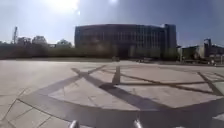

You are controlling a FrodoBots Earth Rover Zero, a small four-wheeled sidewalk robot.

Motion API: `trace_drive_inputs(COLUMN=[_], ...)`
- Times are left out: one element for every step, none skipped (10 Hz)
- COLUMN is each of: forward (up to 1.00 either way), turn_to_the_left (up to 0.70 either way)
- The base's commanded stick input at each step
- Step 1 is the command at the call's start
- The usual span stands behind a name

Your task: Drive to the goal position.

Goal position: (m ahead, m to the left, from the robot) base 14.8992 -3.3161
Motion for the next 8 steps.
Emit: trace_drive_inputs(forward=[1.00, 1.00, 1.00, 1.00, 1.00, 1.00, 1.00, 1.00], turn_to_the_left=[-0.35, -0.40, -0.25, 0.00, 0.00, 0.00, 0.00, 0.00])
